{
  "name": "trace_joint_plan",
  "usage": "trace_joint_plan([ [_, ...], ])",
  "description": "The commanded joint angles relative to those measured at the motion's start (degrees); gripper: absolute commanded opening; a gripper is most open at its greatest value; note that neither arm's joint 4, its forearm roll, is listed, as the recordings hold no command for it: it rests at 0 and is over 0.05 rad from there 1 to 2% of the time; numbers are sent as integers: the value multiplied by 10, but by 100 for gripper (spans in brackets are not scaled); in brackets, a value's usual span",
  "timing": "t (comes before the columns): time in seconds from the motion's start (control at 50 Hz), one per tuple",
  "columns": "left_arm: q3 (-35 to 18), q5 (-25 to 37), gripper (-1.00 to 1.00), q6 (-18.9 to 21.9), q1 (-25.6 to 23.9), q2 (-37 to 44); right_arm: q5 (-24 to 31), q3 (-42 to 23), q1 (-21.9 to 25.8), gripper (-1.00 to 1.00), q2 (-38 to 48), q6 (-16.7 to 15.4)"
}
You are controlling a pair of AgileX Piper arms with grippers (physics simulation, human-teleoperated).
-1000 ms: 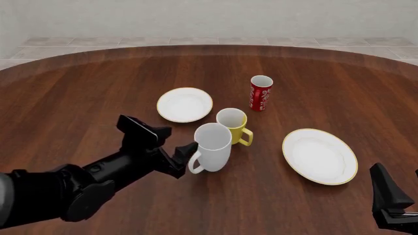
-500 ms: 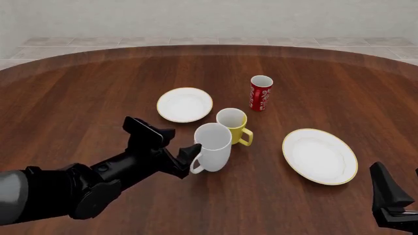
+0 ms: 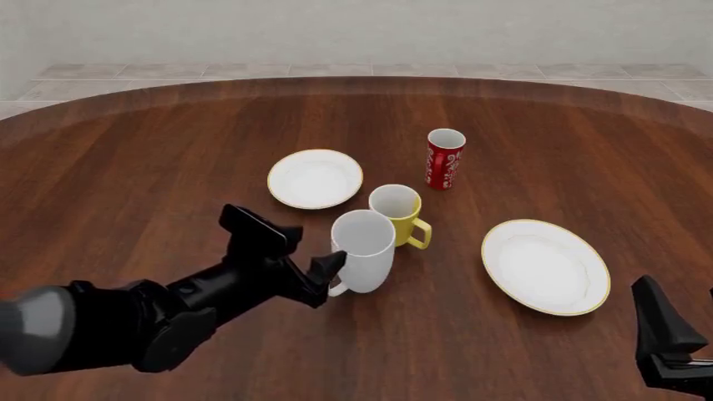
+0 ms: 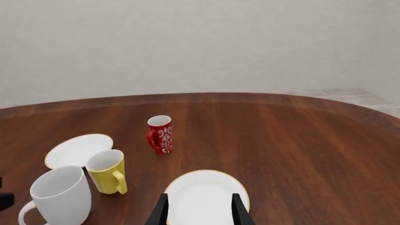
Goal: Put the white mug on the left plate.
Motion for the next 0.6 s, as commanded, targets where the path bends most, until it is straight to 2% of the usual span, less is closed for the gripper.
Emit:
trace_joint_plan([
  [0.02,0,-8,100,0,-1,17,1,0,0,100,-1,0],
  [0.1,0,-12,100,-1,-2,22,1,0,0,100,0,0],
  [0.14,-1,-13,100,-2,-1,25,20,3,-2,100,-24,2],
  [0.38,-5,-19,100,-6,-5,38,18,4,-3,100,-23,1],
  [0.6,-2,-27,100,-10,-8,49,-18,1,-3,100,17,2],
])
